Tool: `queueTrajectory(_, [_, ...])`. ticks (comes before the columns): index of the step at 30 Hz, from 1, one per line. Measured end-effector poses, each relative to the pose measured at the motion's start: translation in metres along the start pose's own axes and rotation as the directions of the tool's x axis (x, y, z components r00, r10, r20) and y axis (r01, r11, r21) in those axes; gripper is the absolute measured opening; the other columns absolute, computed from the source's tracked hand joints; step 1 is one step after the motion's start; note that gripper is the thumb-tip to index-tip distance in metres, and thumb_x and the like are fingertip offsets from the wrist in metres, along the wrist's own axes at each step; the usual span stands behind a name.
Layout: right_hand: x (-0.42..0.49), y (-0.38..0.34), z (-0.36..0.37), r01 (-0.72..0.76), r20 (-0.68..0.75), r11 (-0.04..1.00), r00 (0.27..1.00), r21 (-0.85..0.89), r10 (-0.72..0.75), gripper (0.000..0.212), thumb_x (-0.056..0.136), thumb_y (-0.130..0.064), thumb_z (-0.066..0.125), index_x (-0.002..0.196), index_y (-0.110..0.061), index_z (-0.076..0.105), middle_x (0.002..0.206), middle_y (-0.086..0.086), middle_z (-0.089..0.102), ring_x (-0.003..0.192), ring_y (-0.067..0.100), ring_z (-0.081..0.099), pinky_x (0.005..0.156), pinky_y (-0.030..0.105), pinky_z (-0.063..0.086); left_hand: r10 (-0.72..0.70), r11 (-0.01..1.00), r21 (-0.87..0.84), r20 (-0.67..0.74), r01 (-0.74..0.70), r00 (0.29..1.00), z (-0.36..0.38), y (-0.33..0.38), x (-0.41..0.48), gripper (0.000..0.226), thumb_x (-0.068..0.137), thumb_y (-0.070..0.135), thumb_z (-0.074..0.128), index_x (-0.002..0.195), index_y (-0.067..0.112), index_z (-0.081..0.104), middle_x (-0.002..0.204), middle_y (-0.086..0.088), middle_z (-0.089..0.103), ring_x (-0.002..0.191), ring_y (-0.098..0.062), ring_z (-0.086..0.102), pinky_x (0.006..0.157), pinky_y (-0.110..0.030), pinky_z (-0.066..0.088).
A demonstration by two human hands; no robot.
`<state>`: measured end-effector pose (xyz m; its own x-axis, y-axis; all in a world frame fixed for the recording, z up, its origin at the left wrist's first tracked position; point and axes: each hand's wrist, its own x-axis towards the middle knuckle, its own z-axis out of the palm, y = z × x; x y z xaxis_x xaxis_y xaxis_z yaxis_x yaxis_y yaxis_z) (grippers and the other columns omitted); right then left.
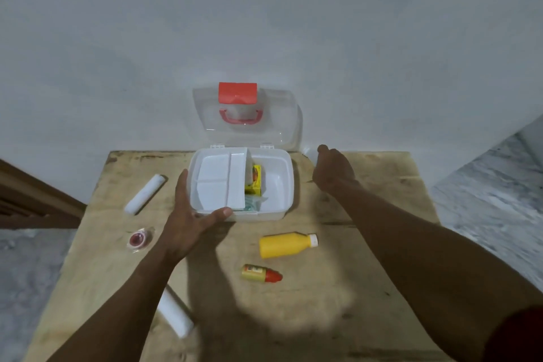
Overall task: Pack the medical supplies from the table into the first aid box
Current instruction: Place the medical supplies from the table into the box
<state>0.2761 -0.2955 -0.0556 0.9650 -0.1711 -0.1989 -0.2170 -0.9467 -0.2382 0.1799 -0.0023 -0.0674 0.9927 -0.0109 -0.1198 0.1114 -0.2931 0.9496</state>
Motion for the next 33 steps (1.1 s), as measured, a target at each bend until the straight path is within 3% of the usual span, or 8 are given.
queueTrajectory(3, [0.012,0.002,0.007,-0.014,-0.019,0.992,1.000,-0.129,0.011,0.027,0.087,-0.007,0.049,0.113,-0.010,0.048,0.109,0.013,0.060,0.111,0.032,0.051,0.086,0.041,0.044,0.010,1.000,-0.003,-0.002,-0.010,1.000,0.002,0.002,0.000,0.098,0.066,0.036,0.085,0.145,0.036,0.026,0.133,0.027,0.047,0.121,0.009,0.047,0.086,-0.006,0.044])
queueTrajectory(7, [0.017,0.004,0.017,-0.001,-0.035,0.994,0.999,-0.111,-0.003,0.024,0.086,-0.013,0.055,0.110,-0.011,0.052,0.108,0.011,0.062,0.107,0.033,0.055,0.086,0.040,0.045,0.010,1.000,-0.005,-0.002,-0.010,1.000,0.003,0.006,0.000,0.099,0.068,0.030,0.083,0.147,0.032,0.024,0.130,0.032,0.045,0.120,0.013,0.046,0.083,0.000,0.043])
queueTrajectory(9, [0.015,0.005,0.017,-0.013,-0.026,1.000,1.000,-0.024,0.013,0.026,0.084,-0.013,0.056,0.110,-0.013,0.052,0.106,0.011,0.062,0.102,0.033,0.058,0.083,0.039,0.046,0.015,1.000,-0.001,0.003,-0.015,1.000,0.003,0.006,-0.001,0.100,0.068,0.033,0.083,0.148,0.033,0.024,0.132,0.031,0.044,0.121,0.012,0.045,0.086,-0.003,0.044])
queueTrajectory(13, [0.001,0.007,0.004,-0.042,0.031,0.990,0.999,0.134,0.038,0.054,0.077,-0.019,0.064,0.127,-0.022,0.043,0.110,0.010,0.065,0.099,0.034,0.062,0.081,0.036,0.049,-0.017,1.000,-0.026,0.002,0.017,1.000,0.001,0.006,-0.002,0.104,0.063,0.042,0.085,0.147,0.036,0.024,0.136,0.023,0.047,0.124,0.004,0.047,0.098,-0.025,0.045])
queueTrajectory(18, [-0.042,-0.001,-0.022,0.043,-0.121,0.935,0.993,0.351,0.000,0.074,0.077,-0.020,0.069,0.139,-0.034,0.032,0.105,0.009,0.067,0.090,0.034,0.065,0.084,0.039,0.050,-0.029,0.999,-0.046,0.007,0.029,1.000,-0.001,0.003,-0.004,0.109,0.058,0.046,0.086,0.147,0.033,0.024,0.135,0.018,0.048,0.123,-0.002,0.050,0.103,-0.039,0.047])
queueTrajectory(23, [-0.088,-0.021,-0.052,0.151,-0.283,0.868,0.959,0.473,-0.012,0.063,0.078,-0.022,0.074,0.130,-0.029,0.040,0.093,0.004,0.061,0.084,0.029,0.062,0.075,0.040,0.054,0.000,0.996,-0.090,0.012,0.001,1.000,0.000,0.004,-0.007,0.112,0.069,0.024,0.088,0.152,0.023,0.014,0.141,0.006,0.044,0.126,-0.011,0.047,0.106,-0.033,0.041])
queueTrajectory(27, [-0.109,-0.044,-0.063,0.208,-0.356,0.776,0.934,0.595,0.024,0.060,0.076,-0.019,0.074,0.123,-0.032,0.040,0.095,0.003,0.062,0.076,0.011,0.059,0.067,0.031,0.055,0.032,0.996,-0.078,0.001,-0.032,0.999,0.000,0.003,-0.004,0.107,0.072,0.015,0.087,0.151,0.019,0.015,0.140,0.003,0.043,0.125,-0.013,0.047,0.105,-0.034,0.042])
queueTrajectory(33, [-0.115,-0.065,-0.046,0.274,-0.378,0.698,0.926,0.661,-0.005,0.062,0.074,-0.015,0.077,0.118,-0.033,0.038,0.097,0.001,0.062,0.078,0.021,0.068,0.069,0.039,0.060,0.063,0.995,-0.081,0.003,-0.063,0.998,-0.002,0.001,-0.003,0.104,0.071,0.015,0.086,0.148,0.021,0.017,0.130,0.010,0.044,0.119,-0.010,0.046,0.095,-0.023,0.043])
